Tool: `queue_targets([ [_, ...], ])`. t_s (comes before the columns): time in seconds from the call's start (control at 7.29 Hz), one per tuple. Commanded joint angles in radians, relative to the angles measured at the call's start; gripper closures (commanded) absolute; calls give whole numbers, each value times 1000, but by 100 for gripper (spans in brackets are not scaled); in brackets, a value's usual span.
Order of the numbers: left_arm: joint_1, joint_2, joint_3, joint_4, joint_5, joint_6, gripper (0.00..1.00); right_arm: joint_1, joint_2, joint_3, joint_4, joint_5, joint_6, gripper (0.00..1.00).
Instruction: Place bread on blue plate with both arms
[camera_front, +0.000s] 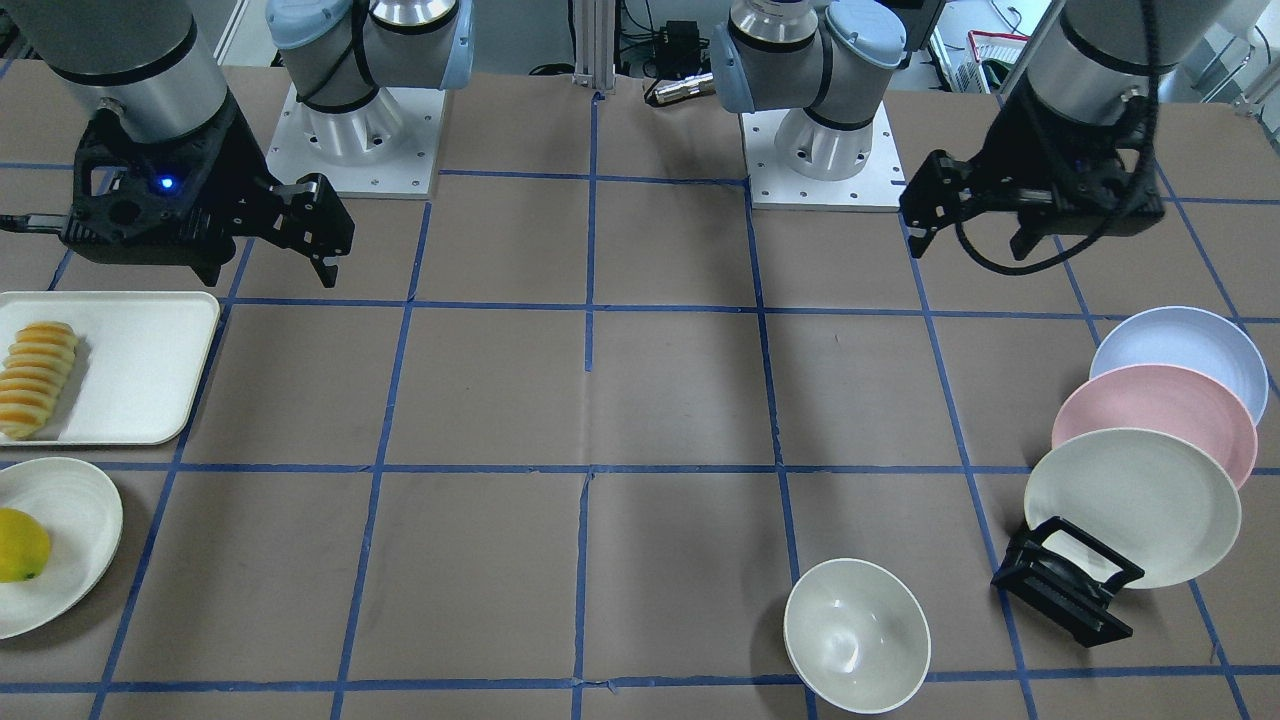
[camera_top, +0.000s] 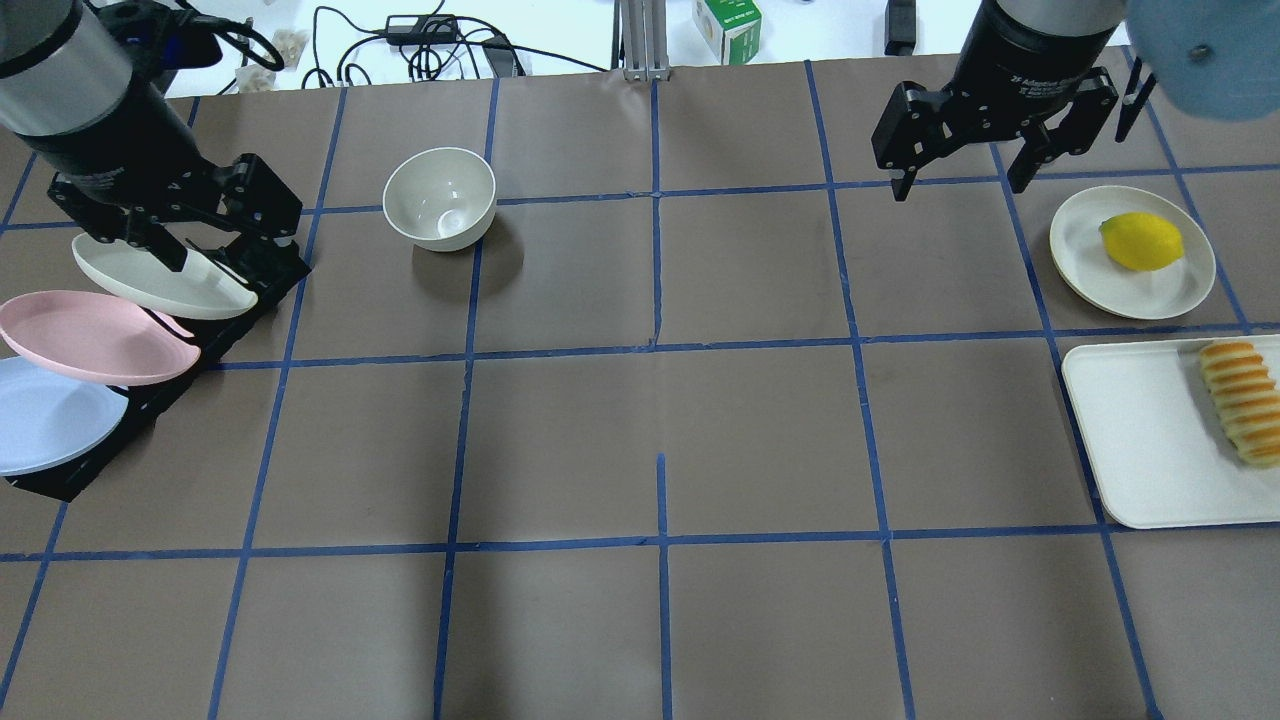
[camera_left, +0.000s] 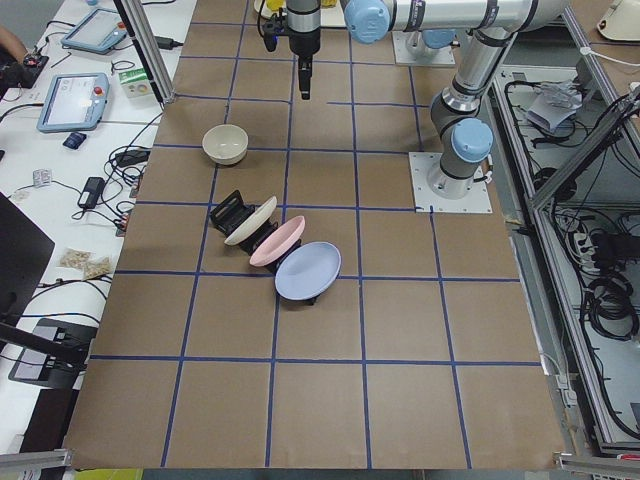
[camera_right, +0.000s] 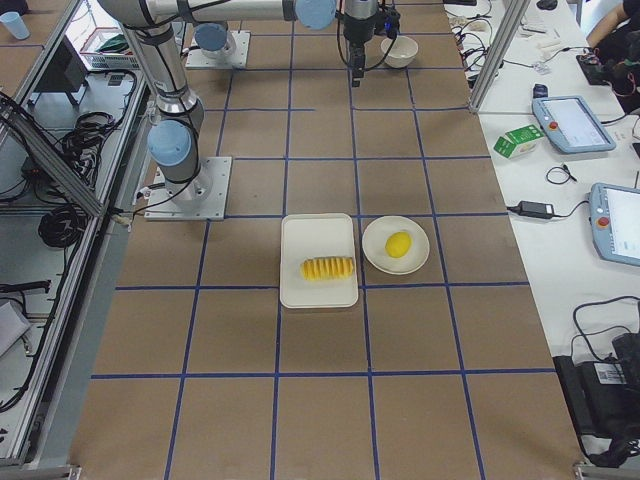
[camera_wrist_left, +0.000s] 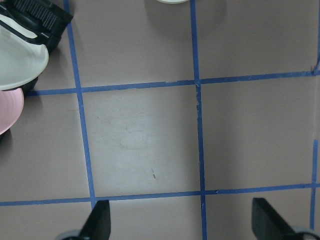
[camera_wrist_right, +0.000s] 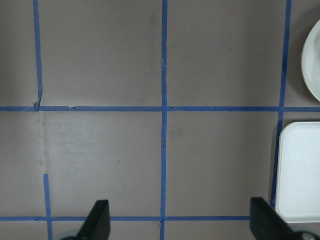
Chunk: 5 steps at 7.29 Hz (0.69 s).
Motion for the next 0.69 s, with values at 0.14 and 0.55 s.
queue_targets([
  [0.14,299,-16,17,26,2,33,0,0,0,0,0,-2,-7,0],
  [0.55,554,-70,14,92,0,292,0,-2,2,2,0,-5,-7,0],
])
